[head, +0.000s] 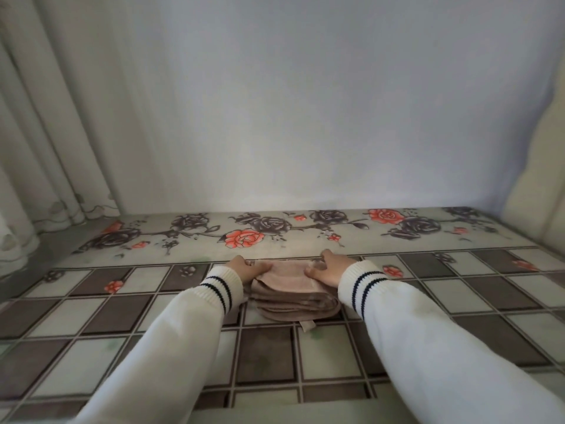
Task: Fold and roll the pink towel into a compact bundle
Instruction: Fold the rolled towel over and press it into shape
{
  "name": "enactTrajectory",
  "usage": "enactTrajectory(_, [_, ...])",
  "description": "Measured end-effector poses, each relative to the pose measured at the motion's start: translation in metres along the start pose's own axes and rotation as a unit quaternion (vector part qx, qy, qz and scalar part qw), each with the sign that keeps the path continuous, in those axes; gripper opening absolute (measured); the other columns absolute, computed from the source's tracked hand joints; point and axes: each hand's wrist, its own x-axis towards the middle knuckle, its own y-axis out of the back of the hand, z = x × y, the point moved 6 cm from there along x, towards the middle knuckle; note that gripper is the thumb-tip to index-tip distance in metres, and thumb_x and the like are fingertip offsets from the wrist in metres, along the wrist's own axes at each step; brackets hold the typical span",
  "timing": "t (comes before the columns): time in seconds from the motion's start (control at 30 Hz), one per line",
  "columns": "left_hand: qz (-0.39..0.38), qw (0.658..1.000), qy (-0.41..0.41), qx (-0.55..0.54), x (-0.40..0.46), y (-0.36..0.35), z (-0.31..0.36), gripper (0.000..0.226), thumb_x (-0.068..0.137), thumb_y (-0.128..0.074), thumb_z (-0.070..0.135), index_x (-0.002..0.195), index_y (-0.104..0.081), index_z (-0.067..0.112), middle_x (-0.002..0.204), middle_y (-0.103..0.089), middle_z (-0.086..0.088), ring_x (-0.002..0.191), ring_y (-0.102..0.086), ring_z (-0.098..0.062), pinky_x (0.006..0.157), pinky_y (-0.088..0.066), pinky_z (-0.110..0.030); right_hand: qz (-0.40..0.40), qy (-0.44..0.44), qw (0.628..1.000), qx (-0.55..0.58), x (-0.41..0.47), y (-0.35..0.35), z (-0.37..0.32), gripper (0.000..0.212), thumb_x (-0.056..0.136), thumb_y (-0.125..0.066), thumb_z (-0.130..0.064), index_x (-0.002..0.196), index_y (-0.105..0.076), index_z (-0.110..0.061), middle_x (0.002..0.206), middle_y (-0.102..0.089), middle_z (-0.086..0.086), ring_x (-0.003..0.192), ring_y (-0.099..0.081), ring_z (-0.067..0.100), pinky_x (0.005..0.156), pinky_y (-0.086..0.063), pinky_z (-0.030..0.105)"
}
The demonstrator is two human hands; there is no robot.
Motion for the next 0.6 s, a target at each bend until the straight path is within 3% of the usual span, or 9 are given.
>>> enactTrajectory(0.07, [-0.005, 1.0, 0.001, 0.018, -0.001, 0.003, -0.002, 0.081, 0.076, -0.053, 0.064, 0.129, -0.044, 0.004, 0.129, -0.056, -0.017, 0.113, -0.057, -0.032, 0.096, -0.048, -0.037, 0.036, 0.062, 0.997, -0.016, -0.005, 0.006, -0.014, 0.063, 0.087, -0.047, -0.051, 0.139, -0.032, -0.018, 0.143, -0.037, 0.011, 0.131, -0.038, 0.029, 0.106, -0.036, 0.041])
enactTrajectory(0.17, [-0.024, 1.0, 0.002, -0.014, -0.006, 0.001, -0.002, 0.076, 0.08, -0.051, 0.061, 0.127, -0.044, 0.002, 0.114, -0.061, -0.02, 0.078, -0.065, -0.029, 0.065, -0.059, -0.033, 0.054, 0.151, 0.987, -0.034, -0.013, 0.006, -0.037, 0.054, 0.088, -0.049, -0.047, 0.136, -0.039, -0.023, 0.141, -0.037, 0.007, 0.131, -0.034, 0.025, 0.108, -0.034, 0.043])
enactTrajectory(0.2, [-0.036, 0.998, 0.005, -0.049, -0.007, 0.0, -0.003, 0.072, 0.082, -0.05, 0.059, 0.126, -0.045, 0.002, 0.11, -0.061, -0.02, 0.073, -0.065, -0.029, 0.062, -0.059, -0.033, 0.047, 0.168, 0.984, -0.04, -0.014, 0.002, -0.044, 0.053, 0.088, -0.048, -0.047, 0.135, -0.041, -0.024, 0.142, -0.038, 0.005, 0.13, -0.035, 0.025, 0.109, -0.033, 0.044])
enactTrajectory(0.27, [-0.057, 0.992, 0.014, -0.109, -0.011, -0.002, -0.004, 0.061, 0.084, -0.053, 0.053, 0.12, -0.048, 0.005, 0.103, -0.061, -0.018, 0.072, -0.063, -0.029, 0.067, -0.057, -0.035, 0.022, 0.185, 0.981, -0.047, -0.014, -0.007, -0.051, 0.052, 0.088, -0.046, -0.049, 0.135, -0.04, -0.028, 0.145, -0.037, 0.003, 0.133, -0.033, 0.025, 0.111, -0.027, 0.047])
enactTrajectory(0.47, [-0.083, 0.99, -0.01, -0.116, -0.021, -0.007, -0.001, 0.024, 0.088, -0.059, 0.031, 0.099, -0.054, 0.01, 0.069, -0.056, -0.005, 0.053, -0.054, -0.016, 0.032, -0.046, -0.015, -0.004, 0.165, 0.982, -0.091, -0.006, -0.034, -0.049, 0.059, 0.092, -0.025, -0.057, 0.146, -0.017, -0.035, 0.158, -0.014, -0.002, 0.145, -0.013, 0.02, 0.116, -0.006, 0.046])
enactTrajectory(0.53, [-0.061, 0.993, -0.021, -0.102, -0.021, -0.008, 0.001, 0.032, 0.089, -0.058, 0.031, 0.109, -0.055, 0.006, 0.071, -0.058, -0.008, 0.056, -0.057, -0.021, 0.034, -0.048, -0.016, 0.002, 0.161, 0.982, -0.102, -0.004, -0.041, -0.047, 0.06, 0.092, -0.02, -0.057, 0.147, -0.013, -0.035, 0.159, -0.01, -0.002, 0.146, -0.009, 0.018, 0.117, -0.004, 0.043])
enactTrajectory(0.6, [-0.03, 0.998, -0.035, -0.034, -0.018, -0.007, 0.0, 0.046, 0.089, -0.056, 0.037, 0.118, -0.052, 0.003, 0.098, -0.067, -0.016, 0.084, -0.066, -0.033, 0.062, -0.056, -0.026, 0.018, 0.159, 0.981, -0.109, -0.003, -0.046, -0.047, 0.06, 0.092, -0.017, -0.057, 0.147, -0.01, -0.034, 0.159, -0.008, -0.001, 0.147, -0.007, 0.016, 0.118, -0.002, 0.04])
